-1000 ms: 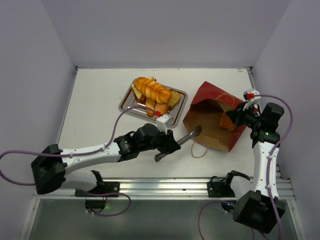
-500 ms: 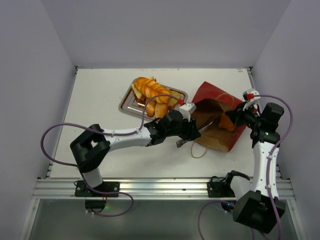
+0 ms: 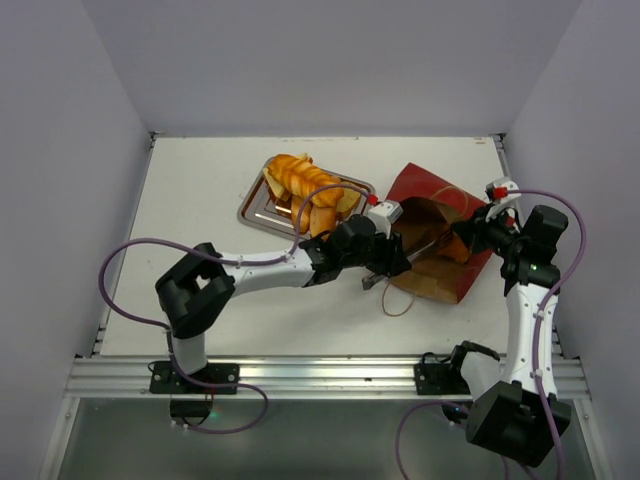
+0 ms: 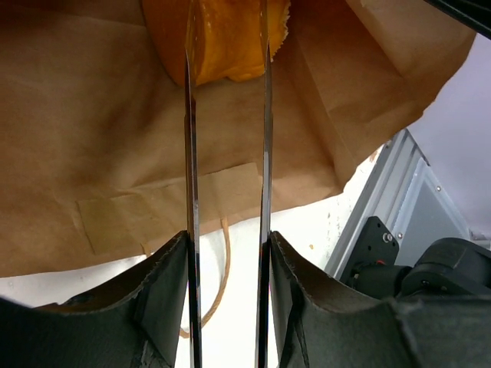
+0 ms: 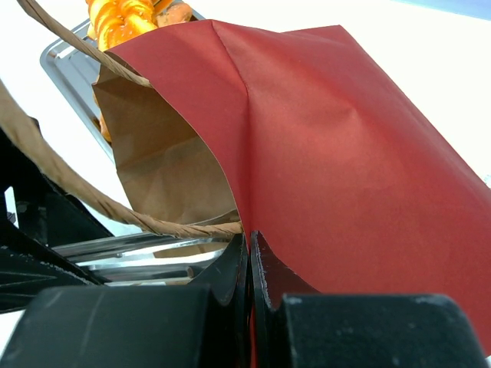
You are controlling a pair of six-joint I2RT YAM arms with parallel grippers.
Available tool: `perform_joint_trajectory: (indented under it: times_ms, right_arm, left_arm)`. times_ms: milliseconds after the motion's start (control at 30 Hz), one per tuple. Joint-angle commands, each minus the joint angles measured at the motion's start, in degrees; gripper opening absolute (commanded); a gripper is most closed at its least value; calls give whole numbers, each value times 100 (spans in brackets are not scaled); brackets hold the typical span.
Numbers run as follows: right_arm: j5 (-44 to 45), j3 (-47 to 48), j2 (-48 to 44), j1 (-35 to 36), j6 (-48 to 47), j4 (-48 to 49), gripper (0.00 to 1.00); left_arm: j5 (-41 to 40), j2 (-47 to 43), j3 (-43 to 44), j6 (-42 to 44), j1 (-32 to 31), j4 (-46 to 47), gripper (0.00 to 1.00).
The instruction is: Take the fake bread out of the paper bag
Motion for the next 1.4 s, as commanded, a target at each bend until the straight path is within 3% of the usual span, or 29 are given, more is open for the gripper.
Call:
perform_joint_trajectory:
  times_ms: [0, 600, 1067, 1133, 1367]
  right_arm:
    - [-233, 82, -13, -26, -61, 54, 3]
    - [-242, 82, -13, -26, -61, 63, 3]
    - [-268, 82, -22, -26, -53, 72, 3]
    - [-277, 73, -31, -26, -44, 72, 3]
    - [-259, 82, -31, -34, -35, 63, 3]
  left_arm:
    - [-109, 50, 293, 241, 91, 227, 47]
    - [216, 692, 943, 382, 152, -37, 47]
    - [-118, 990, 1040, 488, 161, -327, 46]
    - [-100, 1008, 1066, 514, 161, -344, 43]
    - [-74, 860, 1005, 549, 170, -309, 8]
